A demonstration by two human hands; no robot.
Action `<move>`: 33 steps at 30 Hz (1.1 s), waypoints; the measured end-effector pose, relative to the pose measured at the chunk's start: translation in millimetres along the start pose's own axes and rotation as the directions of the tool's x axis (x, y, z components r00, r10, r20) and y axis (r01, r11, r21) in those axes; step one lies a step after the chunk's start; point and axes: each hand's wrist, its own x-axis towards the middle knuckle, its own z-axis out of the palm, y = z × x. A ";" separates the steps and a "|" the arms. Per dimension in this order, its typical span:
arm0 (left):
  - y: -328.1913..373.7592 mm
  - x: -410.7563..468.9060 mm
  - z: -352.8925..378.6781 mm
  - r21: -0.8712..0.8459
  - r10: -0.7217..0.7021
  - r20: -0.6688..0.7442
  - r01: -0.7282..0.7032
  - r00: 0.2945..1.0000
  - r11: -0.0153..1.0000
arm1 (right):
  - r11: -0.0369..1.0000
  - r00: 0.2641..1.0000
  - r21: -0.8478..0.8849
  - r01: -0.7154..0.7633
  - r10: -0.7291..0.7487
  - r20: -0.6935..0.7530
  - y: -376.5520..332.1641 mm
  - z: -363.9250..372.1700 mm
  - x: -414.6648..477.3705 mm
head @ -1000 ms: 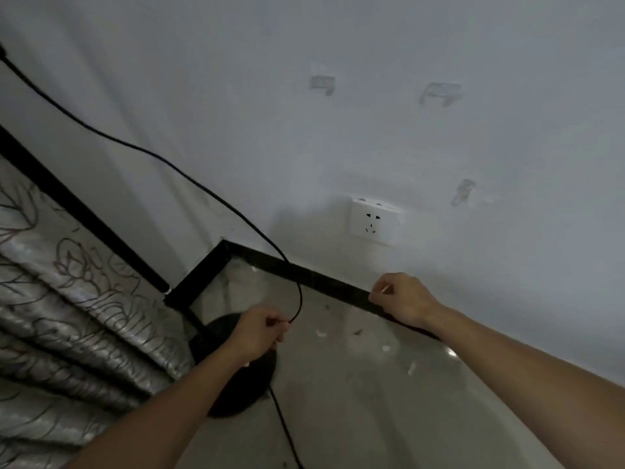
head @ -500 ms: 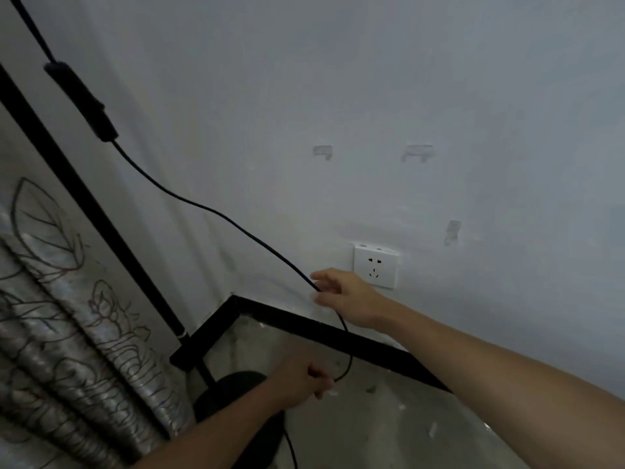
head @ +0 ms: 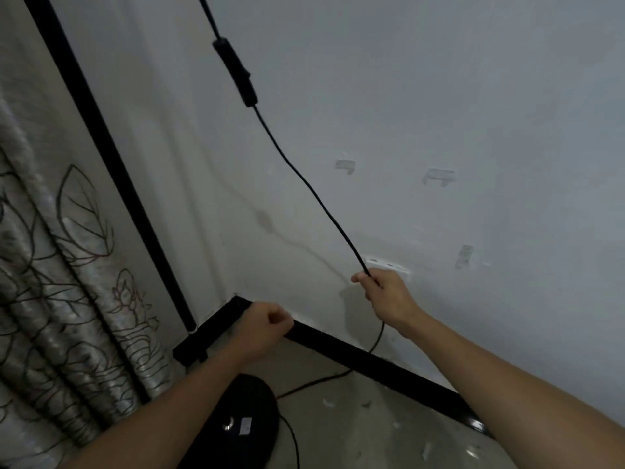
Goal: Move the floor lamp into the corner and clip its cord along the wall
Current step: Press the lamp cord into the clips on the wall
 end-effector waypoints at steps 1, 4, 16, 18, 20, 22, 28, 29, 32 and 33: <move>10.1 2.9 -4.2 -0.058 0.020 -0.068 -0.024 0.997 0.998 | 1.000 1.000 0.002 0.000 0.000 -0.002 3.0 1.4 0.9; 60.7 11.4 -12.7 -0.299 0.039 -0.180 -0.092 0.983 0.950 | 0.999 0.999 -0.027 0.040 -0.039 0.035 9.4 10.6 6.5; 156.3 93.1 -18.0 -0.690 -0.276 -0.334 -0.034 0.901 0.723 | 0.949 0.970 0.230 0.216 -0.182 -0.159 -16.1 -23.2 11.2; 155.4 96.6 -19.0 -0.776 -0.248 -0.259 -0.048 0.934 0.629 | 0.947 0.955 0.219 0.237 -0.185 -0.231 -30.9 -26.8 16.2; 151.6 101.7 -21.8 -0.821 -0.213 -0.206 -0.051 0.955 0.568 | 0.960 0.945 0.134 0.247 -0.207 -0.253 -49.9 -31.1 25.3; 142.9 110.7 -26.1 -0.859 -0.196 -0.178 -0.055 0.964 0.509 | 0.973 0.944 0.013 0.232 -0.223 -0.242 -72.0 -34.6 40.1; 143.4 138.4 -29.9 -0.929 -0.123 -0.125 -0.073 0.984 0.364 | 0.964 0.953 -0.218 0.153 -0.202 -0.227 -124.7 -46.7 76.3; 145.0 142.6 -28.5 -0.930 -0.102 -0.120 -0.076 0.987 0.360 | 0.950 0.946 -0.276 0.150 -0.219 -0.240 -130.9 -47.2 80.3; 146.1 152.3 -25.2 -0.912 -0.054 -0.159 -0.125 0.986 0.390 | 0.895 0.924 -0.424 0.135 -0.268 -0.271 -145.5 -47.0 93.5; 144.9 155.8 -24.8 -0.900 -0.038 -0.181 -0.150 0.983 0.408 | 0.874 0.920 -0.470 0.126 -0.281 -0.275 -150.4 -46.2 97.7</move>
